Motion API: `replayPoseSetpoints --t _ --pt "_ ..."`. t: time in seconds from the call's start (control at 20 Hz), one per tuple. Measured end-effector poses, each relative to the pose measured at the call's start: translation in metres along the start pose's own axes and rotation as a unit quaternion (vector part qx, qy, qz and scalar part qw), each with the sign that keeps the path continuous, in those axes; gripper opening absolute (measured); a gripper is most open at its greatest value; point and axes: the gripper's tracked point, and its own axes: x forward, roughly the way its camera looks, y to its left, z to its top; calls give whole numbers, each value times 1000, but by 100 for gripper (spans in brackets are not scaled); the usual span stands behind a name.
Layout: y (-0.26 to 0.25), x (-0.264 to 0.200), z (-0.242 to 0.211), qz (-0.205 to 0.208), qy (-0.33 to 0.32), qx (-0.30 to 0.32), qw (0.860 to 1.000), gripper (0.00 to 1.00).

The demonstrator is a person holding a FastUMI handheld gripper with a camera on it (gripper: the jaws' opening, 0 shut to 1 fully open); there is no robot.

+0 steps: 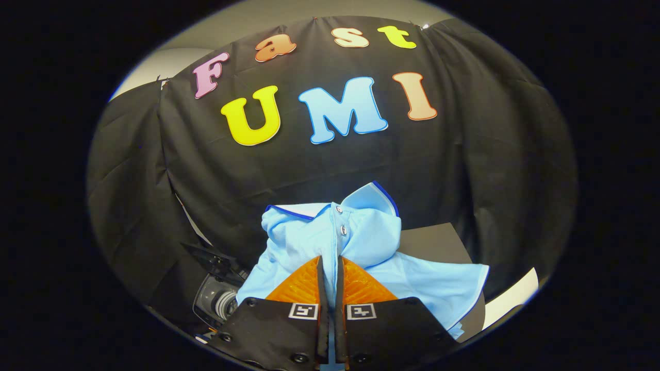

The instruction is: Put the clothes into the washing machine and then close the washing machine lid.

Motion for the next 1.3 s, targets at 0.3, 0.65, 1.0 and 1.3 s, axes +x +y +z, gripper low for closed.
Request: replayPoseSetpoints --t 0.3,0.65,1.0,1.3 --pt "54 -25 17 -10 -36 -7 999 6" --pt "137 -49 30 4 -65 -20 998 6" --pt "231 -45 26 58 -63 -41 995 6" --pt "310 -26 10 116 -39 -58 991 6"
